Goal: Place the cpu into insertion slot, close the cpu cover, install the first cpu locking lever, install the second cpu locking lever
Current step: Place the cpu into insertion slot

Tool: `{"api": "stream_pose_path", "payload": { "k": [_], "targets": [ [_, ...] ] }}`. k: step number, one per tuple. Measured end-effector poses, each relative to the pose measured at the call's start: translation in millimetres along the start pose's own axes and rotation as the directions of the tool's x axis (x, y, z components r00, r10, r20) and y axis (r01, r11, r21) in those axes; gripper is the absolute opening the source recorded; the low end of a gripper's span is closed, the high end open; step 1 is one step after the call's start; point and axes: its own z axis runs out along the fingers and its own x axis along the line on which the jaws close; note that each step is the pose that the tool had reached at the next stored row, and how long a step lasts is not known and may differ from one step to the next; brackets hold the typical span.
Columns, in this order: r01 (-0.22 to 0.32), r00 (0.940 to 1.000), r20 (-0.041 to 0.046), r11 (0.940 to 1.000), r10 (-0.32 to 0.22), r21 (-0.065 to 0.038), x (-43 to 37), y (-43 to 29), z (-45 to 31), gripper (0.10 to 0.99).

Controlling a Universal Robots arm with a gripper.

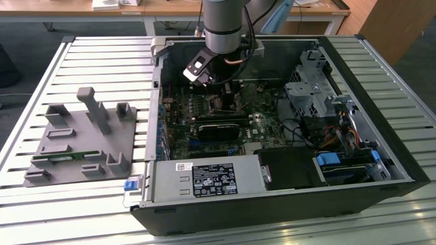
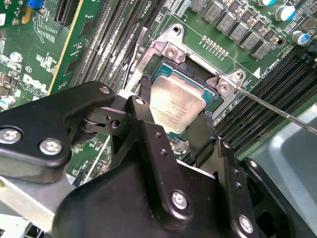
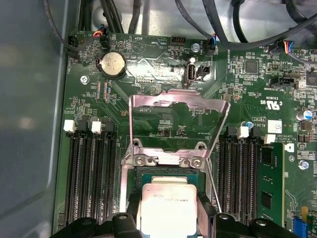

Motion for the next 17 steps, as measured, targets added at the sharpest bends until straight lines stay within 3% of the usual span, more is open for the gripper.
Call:
{"api": "stream_pose_path", "payload": {
  "k": [17],
  "targets": [
    [0.0,1.0,-0.0009,1.0,0.0,0.0,0.2,0.9,3.3,0.533]
  ]
}}
